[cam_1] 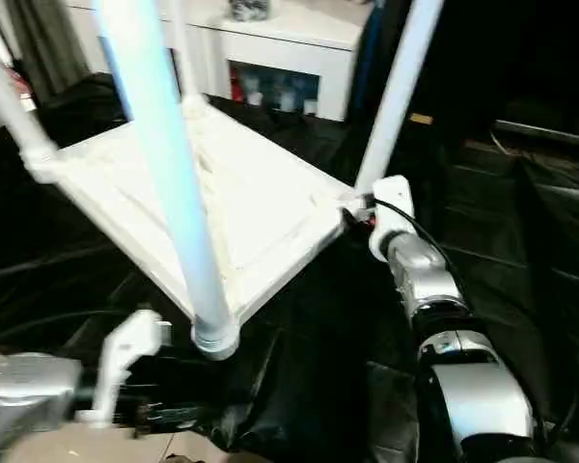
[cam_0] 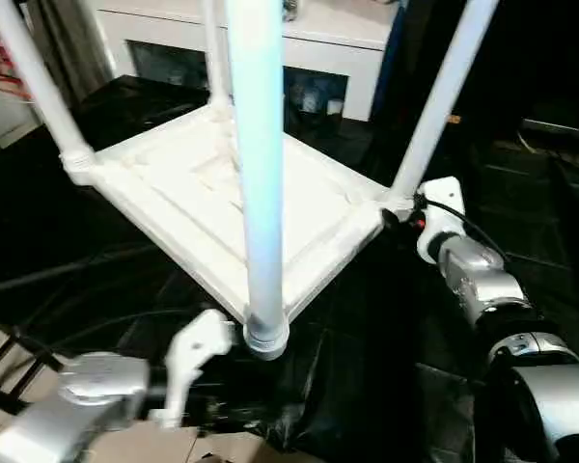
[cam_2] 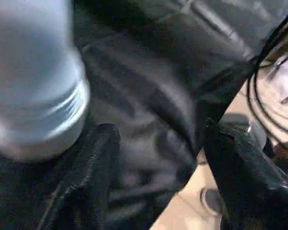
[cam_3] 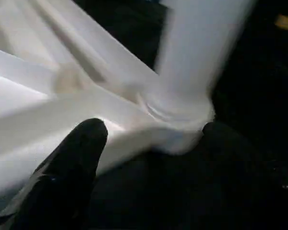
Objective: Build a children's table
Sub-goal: Rotate table base
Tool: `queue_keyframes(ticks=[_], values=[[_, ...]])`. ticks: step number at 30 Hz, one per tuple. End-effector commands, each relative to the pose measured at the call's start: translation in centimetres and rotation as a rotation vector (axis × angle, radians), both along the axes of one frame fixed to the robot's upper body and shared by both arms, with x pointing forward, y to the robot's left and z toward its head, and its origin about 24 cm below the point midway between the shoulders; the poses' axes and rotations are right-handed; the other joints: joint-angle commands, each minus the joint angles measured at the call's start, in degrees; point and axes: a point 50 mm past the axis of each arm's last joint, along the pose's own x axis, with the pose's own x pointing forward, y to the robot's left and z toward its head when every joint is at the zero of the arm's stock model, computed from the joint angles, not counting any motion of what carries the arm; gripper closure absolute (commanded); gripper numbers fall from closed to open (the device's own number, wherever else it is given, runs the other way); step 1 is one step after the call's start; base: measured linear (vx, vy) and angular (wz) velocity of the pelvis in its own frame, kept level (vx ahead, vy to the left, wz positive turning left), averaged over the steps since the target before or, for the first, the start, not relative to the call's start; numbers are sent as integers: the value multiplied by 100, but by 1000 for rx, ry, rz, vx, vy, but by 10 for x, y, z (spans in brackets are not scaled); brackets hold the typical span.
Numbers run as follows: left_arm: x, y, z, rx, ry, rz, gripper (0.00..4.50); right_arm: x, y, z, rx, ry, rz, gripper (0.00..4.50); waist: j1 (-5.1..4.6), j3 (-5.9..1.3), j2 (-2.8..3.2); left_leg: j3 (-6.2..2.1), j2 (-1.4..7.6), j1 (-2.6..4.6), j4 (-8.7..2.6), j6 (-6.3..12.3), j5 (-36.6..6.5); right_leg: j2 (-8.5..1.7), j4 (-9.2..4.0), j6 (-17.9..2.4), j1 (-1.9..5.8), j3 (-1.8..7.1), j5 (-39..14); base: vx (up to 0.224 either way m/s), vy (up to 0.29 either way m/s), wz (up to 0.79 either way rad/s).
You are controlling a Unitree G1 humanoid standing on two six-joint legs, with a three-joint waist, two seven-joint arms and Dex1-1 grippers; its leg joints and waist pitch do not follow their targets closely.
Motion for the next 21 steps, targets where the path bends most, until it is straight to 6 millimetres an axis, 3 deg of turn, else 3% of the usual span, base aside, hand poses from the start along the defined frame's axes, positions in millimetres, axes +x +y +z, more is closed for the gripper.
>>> queue_keyframes(ticks=[1, 7, 12, 21], values=[[5, 11, 8, 0, -70, 41, 96, 4, -9, 8, 14, -34, -30, 72, -14, -353, 8, -76, 174, 85, -392, 22, -1372, -207, -309, -1300, 217, 211, -1195, 0, 0, 0], [26, 9, 19, -101, -208, 109, 48, -3, -8, 1, 36, -20, 49, 72, 10, -359, -13, -68, 188, 100, -383, 83, -1418, -214, -315, -1375, 219, 220, -1287, 0, 0, 0], [42, 2, 24, -184, -285, 138, 3, -21, -6, -19, 7, 13, 139, 72, 56, -362, -48, -66, 194, 105, -383, 82, -1445, -215, -344, -1262, 218, 231, -1459, 0, 0, 0], [64, -12, 30, -251, -362, 139, 3, -45, 12, -39, 13, 62, 285, 72, 7, -359, -75, -110, 202, 85, -408, 46, -1576, -240, -374, -1098, 224, 229, -1873, 0, 0, 0]])
